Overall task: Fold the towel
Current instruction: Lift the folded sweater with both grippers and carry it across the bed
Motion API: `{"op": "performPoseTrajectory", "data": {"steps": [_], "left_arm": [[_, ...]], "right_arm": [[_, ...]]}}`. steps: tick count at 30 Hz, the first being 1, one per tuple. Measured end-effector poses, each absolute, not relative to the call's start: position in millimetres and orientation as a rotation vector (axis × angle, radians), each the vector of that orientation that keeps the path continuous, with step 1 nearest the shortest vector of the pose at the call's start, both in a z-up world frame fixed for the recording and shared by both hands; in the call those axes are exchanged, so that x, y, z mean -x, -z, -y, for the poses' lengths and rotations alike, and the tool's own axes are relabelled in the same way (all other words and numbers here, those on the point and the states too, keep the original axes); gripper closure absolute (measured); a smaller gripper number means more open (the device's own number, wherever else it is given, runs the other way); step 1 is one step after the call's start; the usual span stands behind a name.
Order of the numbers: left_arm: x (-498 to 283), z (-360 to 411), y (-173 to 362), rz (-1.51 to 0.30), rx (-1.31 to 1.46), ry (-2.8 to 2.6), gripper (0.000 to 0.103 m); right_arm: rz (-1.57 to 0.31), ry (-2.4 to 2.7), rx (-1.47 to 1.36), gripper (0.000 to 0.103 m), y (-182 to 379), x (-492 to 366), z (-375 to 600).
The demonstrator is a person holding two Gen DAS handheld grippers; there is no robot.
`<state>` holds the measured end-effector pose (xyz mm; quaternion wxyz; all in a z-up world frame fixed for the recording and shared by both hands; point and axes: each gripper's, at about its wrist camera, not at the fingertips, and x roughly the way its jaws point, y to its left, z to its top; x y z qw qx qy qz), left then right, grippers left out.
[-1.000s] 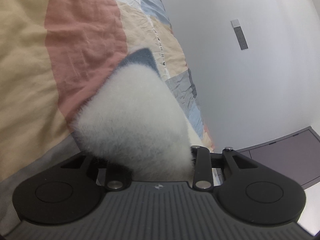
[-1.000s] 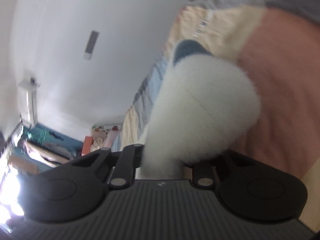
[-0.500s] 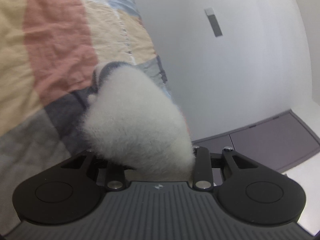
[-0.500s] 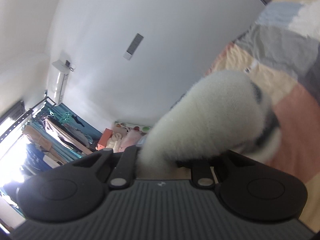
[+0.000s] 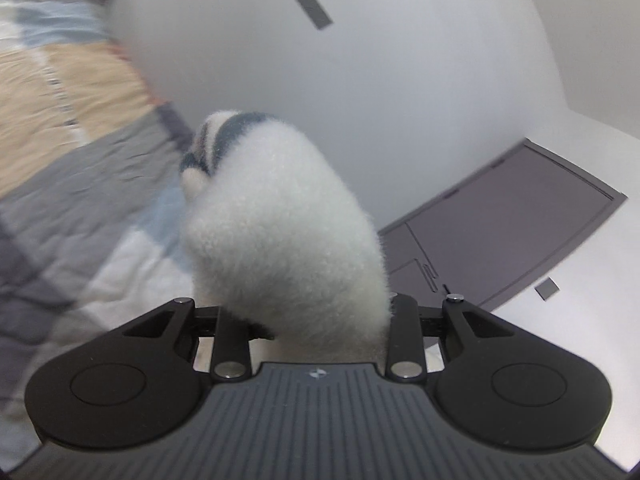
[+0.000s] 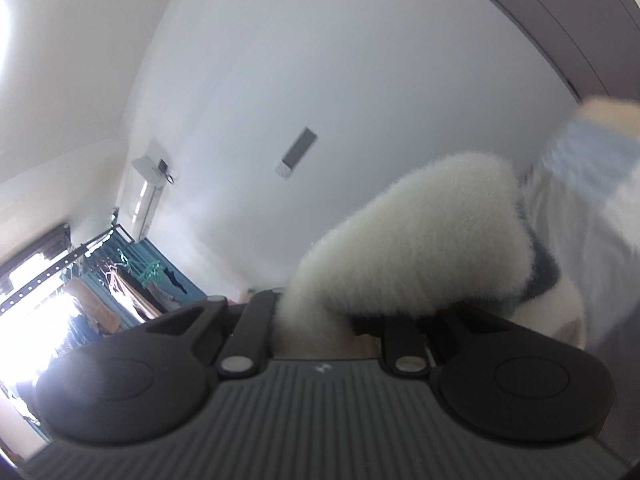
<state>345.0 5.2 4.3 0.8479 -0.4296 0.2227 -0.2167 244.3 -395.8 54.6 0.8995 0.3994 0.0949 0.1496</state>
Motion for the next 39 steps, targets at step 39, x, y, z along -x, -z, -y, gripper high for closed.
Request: {"op": "performPoseTrajectory", "data": {"steps": [39], "left_arm": [[-474, 44, 239, -0.743, 0.822, 0.605, 0.062]], "right_arm": [[-0.385, 0.004, -0.927, 0.082, 196, -240, 456]]}}
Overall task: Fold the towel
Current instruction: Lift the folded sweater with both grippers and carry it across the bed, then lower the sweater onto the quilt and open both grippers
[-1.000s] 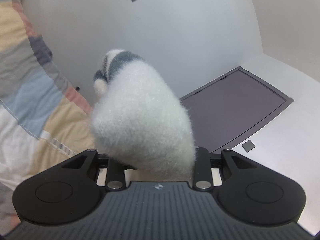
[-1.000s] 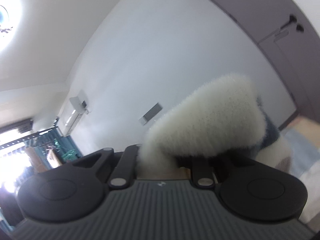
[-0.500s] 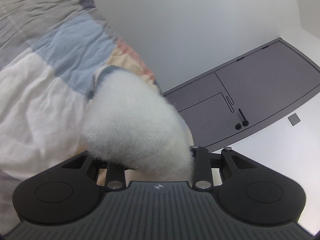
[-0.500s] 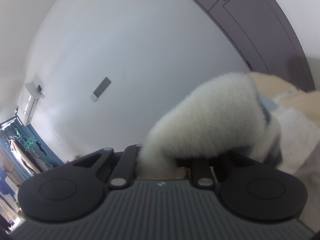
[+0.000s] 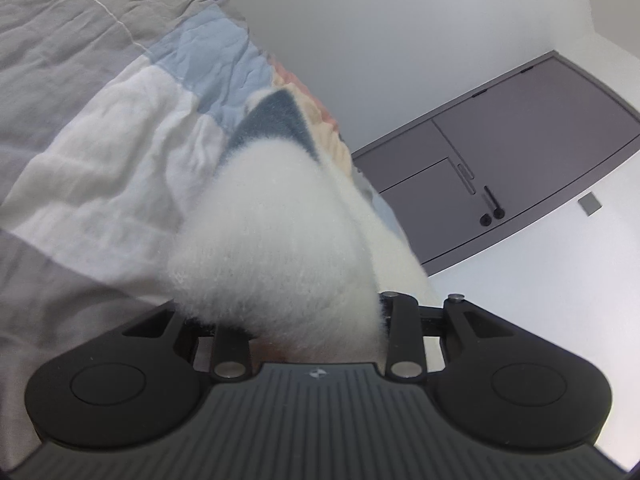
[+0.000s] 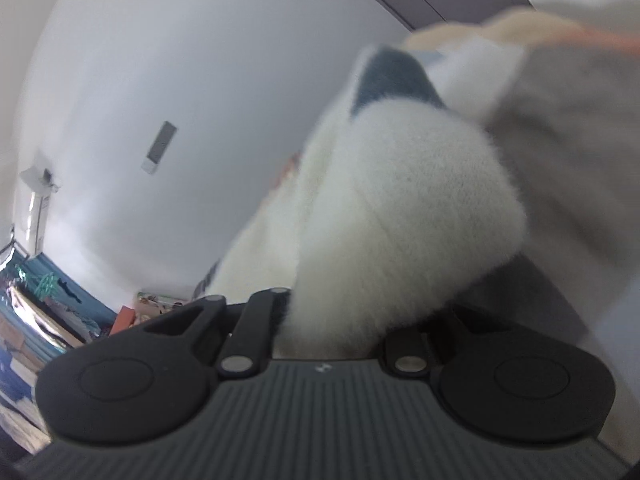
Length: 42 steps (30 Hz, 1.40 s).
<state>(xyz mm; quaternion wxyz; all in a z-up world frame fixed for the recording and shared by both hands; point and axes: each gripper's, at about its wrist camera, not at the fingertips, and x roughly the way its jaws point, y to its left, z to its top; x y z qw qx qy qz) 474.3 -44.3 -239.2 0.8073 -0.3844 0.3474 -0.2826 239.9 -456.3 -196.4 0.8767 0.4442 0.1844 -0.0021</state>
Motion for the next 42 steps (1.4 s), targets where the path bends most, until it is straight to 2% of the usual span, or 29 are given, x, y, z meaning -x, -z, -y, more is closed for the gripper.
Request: {"op": "performPoseTrajectory", "data": {"steps": [8, 10, 13, 14, 15, 16, 22, 32, 42], "left_arm": [[-467, 50, 231, -0.761, 0.783, 0.558, 0.060], [-463, 47, 229, -0.796, 0.801, 0.544, 0.048], [-450, 37, 218, -0.808, 0.804, 0.530, 0.040], [-444, 34, 213, -0.808, 0.788, 0.524, 0.039], [-439, 31, 207, -0.809, 0.764, 0.518, 0.038], [-432, 30, 198, -0.810, 0.725, 0.508, 0.038], [-391, 35, 132, -0.756, 0.492, 0.477, 0.038], [-296, 58, 4, -0.566, 0.209, 0.503, 0.036], [-196, 53, -56, -0.407, 0.111, 0.508, 0.034]], "right_arm": [[-0.378, 0.014, -1.010, 0.080, 209, -244, 456], [-0.392, 0.019, -1.021, 0.078, 208, -240, 458], [-0.417, 0.041, -1.013, 0.063, 195, -236, 456], [-0.422, 0.054, -0.997, 0.049, 191, -233, 454], [-0.423, 0.062, -0.984, 0.041, 183, -233, 449], [-0.419, 0.062, -0.975, 0.038, 180, -226, 447], [-0.457, 0.153, -0.805, 0.037, 132, -196, 434], [-0.280, 0.127, -0.549, 0.037, 9, -138, 408], [-0.160, 0.075, -0.290, 0.037, -70, -66, 345]]}}
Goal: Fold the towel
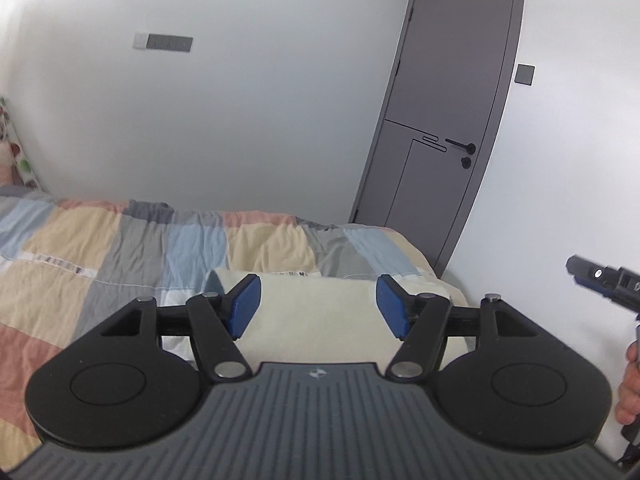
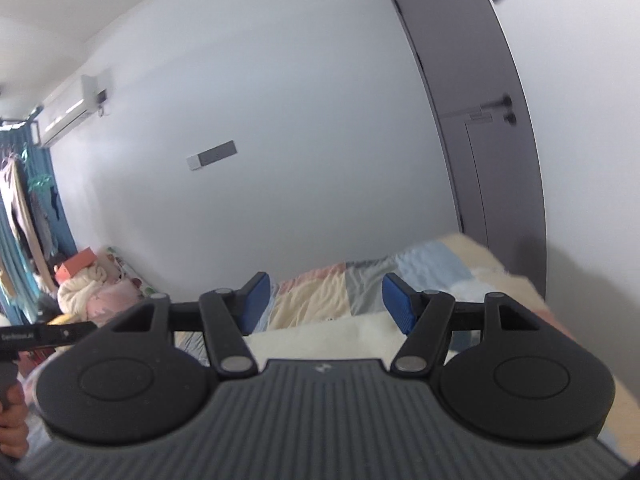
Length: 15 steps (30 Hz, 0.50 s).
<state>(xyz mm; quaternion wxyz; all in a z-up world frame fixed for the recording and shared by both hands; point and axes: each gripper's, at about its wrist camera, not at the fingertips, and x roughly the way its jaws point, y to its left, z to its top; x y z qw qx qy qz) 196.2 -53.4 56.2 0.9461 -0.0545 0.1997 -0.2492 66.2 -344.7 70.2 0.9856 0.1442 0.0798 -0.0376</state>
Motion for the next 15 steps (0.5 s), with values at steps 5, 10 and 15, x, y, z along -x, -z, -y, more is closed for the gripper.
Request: {"op": "performPoseTrajectory", "data": {"steps": [5, 10, 15], "left_arm": [[-150, 47, -66, -0.357, 0.071, 0.505, 0.034], [-110, 39, -65, -0.317, 0.040, 0.495, 0.034], [-81, 35, -57, -0.307, 0.028, 0.492, 0.034]], "right_arm": [[-0.111, 0.037, -0.252, 0.037, -90, -34, 322], [-0.094, 0.016, -0.233, 0.037, -90, -11, 304], [-0.095, 0.006, -0.221, 0.037, -85, 8, 292]]}}
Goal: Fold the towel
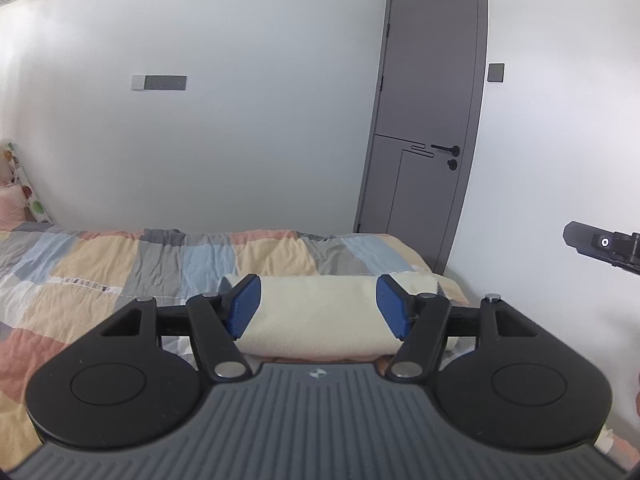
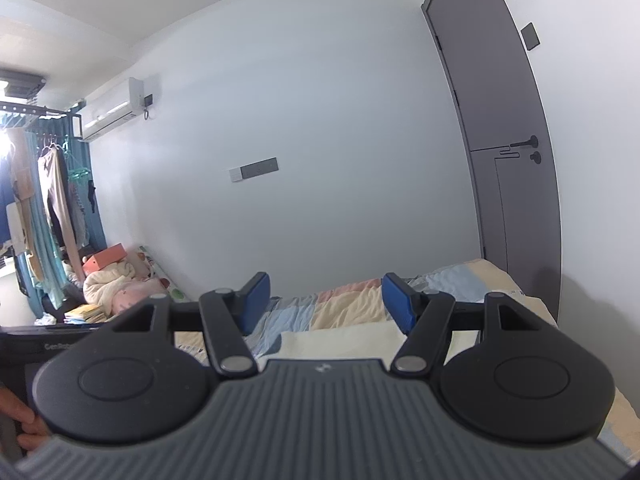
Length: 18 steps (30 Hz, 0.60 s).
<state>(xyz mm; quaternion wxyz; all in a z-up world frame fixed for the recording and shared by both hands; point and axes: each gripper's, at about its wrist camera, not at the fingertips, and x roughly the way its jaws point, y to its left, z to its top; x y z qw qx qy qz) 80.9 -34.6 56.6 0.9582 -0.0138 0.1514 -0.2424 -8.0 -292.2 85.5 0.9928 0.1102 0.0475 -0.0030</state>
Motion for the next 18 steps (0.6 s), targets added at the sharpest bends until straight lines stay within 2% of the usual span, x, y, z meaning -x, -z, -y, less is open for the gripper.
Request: {"op": "performPoseTrajectory", "data": {"steps": [18], "left_arm": [[-51, 38, -18, -0.294, 0.001, 0.520, 0.033]], "right_arm": [[-0.219, 0.026, -0.205, 0.037, -36, 26, 265]]}}
